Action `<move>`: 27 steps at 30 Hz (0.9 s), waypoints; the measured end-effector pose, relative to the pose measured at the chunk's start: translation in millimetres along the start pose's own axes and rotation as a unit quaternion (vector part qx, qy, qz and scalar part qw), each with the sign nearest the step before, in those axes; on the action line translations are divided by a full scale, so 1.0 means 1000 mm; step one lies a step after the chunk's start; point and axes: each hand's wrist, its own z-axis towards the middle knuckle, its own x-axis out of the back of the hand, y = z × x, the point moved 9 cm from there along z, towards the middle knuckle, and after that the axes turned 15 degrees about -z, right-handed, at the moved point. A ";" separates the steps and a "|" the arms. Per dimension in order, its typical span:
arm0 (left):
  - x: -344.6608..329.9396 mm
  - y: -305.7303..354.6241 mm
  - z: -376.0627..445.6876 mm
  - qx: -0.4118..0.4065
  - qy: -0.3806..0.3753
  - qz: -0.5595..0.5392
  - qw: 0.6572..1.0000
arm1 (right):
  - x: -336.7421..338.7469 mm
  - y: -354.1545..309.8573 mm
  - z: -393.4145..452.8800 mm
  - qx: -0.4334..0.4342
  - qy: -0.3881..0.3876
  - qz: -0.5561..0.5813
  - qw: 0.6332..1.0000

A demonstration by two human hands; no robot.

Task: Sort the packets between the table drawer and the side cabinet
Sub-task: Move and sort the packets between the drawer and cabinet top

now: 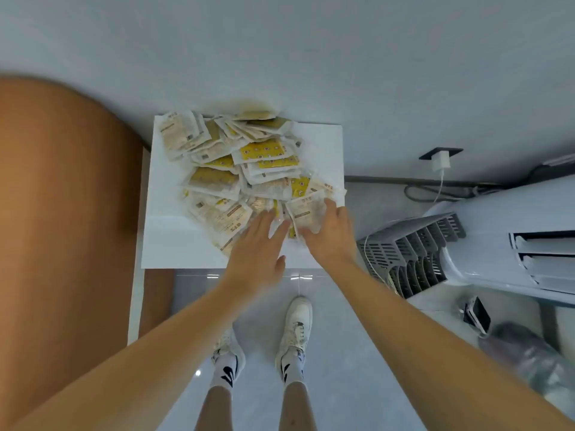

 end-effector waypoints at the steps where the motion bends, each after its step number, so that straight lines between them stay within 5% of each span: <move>1: -0.007 -0.001 0.007 0.004 -0.014 0.019 1.000 | 0.000 0.001 0.004 -0.008 0.009 0.000 1.000; 14: -0.007 -0.020 0.029 0.081 0.012 0.114 0.990 | -0.009 0.016 0.018 -0.063 -0.036 0.109 0.991; 23: -0.018 -0.026 0.017 -0.029 0.007 0.088 0.996 | -0.013 0.017 0.010 -0.064 -0.044 0.118 0.990; 27: -0.013 -0.030 0.018 0.001 0.018 0.074 0.997 | -0.014 0.016 0.006 -0.063 -0.044 0.123 0.989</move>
